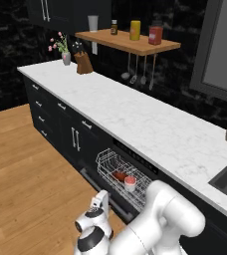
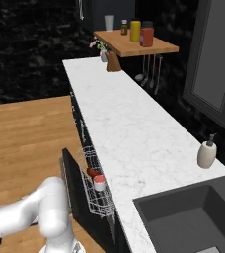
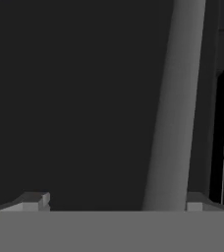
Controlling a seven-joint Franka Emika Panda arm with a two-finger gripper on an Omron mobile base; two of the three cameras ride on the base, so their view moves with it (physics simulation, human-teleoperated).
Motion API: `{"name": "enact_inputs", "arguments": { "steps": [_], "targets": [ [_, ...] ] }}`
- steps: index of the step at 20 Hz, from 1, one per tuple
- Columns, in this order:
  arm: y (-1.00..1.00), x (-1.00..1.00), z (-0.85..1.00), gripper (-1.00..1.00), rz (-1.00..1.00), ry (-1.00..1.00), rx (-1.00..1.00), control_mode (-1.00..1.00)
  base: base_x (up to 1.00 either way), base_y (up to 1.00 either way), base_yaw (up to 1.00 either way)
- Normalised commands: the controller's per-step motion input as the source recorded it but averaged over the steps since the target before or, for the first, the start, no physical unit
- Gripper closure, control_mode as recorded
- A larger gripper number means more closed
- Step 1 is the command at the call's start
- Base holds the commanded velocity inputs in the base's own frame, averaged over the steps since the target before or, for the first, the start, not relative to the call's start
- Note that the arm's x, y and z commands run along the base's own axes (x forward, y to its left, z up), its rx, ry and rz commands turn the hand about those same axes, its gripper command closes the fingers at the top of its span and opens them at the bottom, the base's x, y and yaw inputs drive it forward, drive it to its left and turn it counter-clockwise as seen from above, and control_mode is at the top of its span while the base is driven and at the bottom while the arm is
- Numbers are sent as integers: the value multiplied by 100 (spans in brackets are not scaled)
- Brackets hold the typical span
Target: Pick up the cup and bowl from the counter, place them in the dishwasher, and close the dishwasher door.
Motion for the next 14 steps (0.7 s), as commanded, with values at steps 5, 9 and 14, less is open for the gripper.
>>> {"name": "enact_inputs", "arguments": {
  "steps": [5, 9, 14],
  "targets": [
    [-100, 50, -70, -100, -25, -11, -39, -100, 0, 0, 0],
    [-100, 45, -74, -100, -25, -11, -33, -100, 0, 0, 0],
    [-100, 35, -93, -100, -28, -13, -21, -100, 0, 0, 0]
  ]
}}
